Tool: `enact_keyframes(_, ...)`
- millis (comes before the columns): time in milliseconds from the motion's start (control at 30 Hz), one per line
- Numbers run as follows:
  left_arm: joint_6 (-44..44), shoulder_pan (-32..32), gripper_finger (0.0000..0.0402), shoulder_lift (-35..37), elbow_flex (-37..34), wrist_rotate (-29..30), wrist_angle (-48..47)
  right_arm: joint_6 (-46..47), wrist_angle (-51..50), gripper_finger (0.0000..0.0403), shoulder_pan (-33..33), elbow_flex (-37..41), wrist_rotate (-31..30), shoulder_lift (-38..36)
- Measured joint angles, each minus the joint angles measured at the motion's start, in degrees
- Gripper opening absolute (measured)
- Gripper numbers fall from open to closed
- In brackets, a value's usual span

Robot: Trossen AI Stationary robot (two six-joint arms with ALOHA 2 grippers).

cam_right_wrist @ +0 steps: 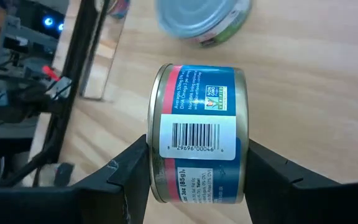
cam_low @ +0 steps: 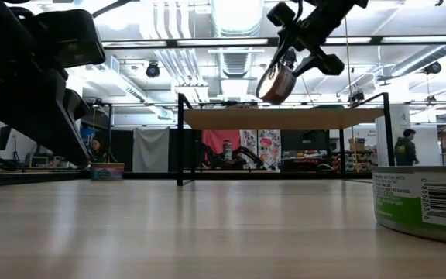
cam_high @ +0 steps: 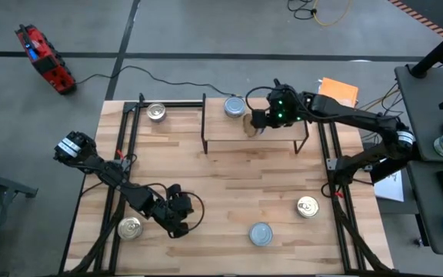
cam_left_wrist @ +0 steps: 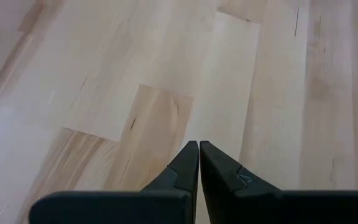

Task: Stack canned seafood by type on shelf
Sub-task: Put the blue-pink tuna can on the shelf

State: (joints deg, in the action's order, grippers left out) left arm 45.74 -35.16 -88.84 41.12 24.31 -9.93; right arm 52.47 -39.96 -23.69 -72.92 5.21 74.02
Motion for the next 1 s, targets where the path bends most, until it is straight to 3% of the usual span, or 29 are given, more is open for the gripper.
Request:
enact_keyframes(600, 0.47, 0.0, 0.0, 0.0, 0.0, 0.27, 0.08, -0.92, 0.38, 0.0194, -0.25, 3.43, -4.02, -0.17)
enact_keyframes(800, 0.86, 0.0, 0.0, 0.0, 0.0, 0.3, 0.07, 0.24, -1.27, 0.0293, -0.25, 3.69, -5.29, 0.15)
enact_keyframes(1000, 1.11, 0.0, 0.0, 0.0, 0.0, 0.71, 0.05, 1.15, -1.07, 0.0322, -0.32, 3.67, -5.27, 0.07)
